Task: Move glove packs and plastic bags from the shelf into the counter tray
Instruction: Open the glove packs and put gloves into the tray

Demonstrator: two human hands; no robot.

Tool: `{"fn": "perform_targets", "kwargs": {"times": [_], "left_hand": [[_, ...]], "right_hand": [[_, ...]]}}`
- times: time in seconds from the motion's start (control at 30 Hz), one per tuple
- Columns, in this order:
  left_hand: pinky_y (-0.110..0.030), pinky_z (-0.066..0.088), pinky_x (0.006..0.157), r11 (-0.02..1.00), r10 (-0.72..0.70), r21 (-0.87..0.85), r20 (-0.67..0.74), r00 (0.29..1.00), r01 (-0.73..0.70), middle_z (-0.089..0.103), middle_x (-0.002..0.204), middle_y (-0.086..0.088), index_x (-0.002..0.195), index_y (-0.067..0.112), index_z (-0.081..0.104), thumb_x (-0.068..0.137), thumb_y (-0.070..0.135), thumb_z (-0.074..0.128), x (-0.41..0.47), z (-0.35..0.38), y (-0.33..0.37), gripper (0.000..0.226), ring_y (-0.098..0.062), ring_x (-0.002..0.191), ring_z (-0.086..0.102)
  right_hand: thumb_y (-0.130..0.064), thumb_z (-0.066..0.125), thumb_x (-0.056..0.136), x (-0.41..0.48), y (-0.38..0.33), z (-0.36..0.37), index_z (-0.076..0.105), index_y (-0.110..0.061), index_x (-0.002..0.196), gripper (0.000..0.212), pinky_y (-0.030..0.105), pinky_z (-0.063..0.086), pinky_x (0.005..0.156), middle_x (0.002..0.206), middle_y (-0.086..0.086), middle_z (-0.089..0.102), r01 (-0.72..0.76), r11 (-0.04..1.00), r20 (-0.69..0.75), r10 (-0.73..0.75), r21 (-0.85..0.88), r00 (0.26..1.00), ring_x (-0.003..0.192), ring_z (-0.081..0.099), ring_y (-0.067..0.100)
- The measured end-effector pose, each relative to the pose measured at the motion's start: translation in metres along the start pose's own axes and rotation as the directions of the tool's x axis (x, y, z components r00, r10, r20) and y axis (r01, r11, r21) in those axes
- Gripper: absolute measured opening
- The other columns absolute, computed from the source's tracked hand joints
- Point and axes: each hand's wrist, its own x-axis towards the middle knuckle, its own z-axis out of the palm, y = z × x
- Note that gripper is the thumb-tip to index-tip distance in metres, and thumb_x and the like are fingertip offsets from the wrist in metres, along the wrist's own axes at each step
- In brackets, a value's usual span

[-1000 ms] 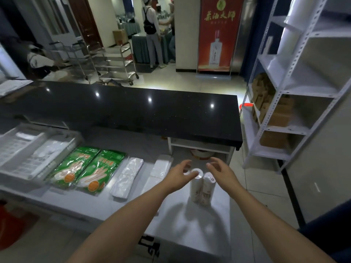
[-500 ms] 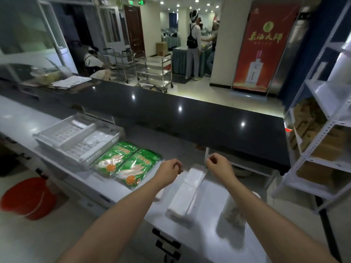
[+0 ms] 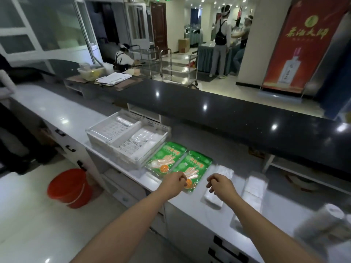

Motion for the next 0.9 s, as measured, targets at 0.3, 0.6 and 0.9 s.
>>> {"fn": "perform_targets", "kwargs": {"times": [0.3, 0.6, 0.9], "left_hand": [[-0.033, 0.055, 0.08, 0.995, -0.048, 0.083, -0.043, 0.998, 0.052, 0.073, 0.101, 0.001, 0.1, 0.02, 0.066, 0.092, 0.014, 0.042, 0.012, -0.043, -0.079, 0.026, -0.017, 0.094, 0.066], [-0.036, 0.053, 0.091, 0.937, -0.023, 0.35, 0.021, 1.0, 0.015, 0.068, 0.12, 0.0, 0.121, 0.024, 0.064, 0.093, 0.023, 0.042, 0.053, -0.089, -0.123, 0.036, -0.02, 0.108, 0.063], [-0.042, 0.05, 0.095, 0.802, 0.054, 0.584, 0.14, 0.989, -0.126, 0.052, 0.14, -0.001, 0.138, 0.023, 0.051, 0.097, 0.023, 0.047, 0.127, -0.111, -0.141, 0.042, -0.025, 0.125, 0.052]], "right_hand": [[-0.005, 0.045, 0.085, 0.037, -0.029, 0.078, 0.069, -0.019, 0.075, 0.029, 0.037, 0.056, 0.07, 0.076, 0.003, 0.072, 0.008, 0.997, 0.072, -0.003, -0.073, 0.997, 0.076, 0.068, 0.023], [-0.006, 0.047, 0.09, 0.109, -0.057, 0.136, 0.066, -0.017, 0.077, 0.026, 0.03, 0.048, 0.063, 0.078, 0.003, 0.069, 0.061, 0.991, 0.195, -0.036, -0.123, 0.98, 0.076, 0.065, 0.023], [-0.01, 0.05, 0.092, 0.174, -0.064, 0.164, 0.068, -0.021, 0.091, 0.021, 0.019, 0.038, 0.058, 0.089, -0.004, 0.068, 0.063, 0.976, 0.212, -0.018, -0.208, 0.977, 0.075, 0.058, 0.01]]}}
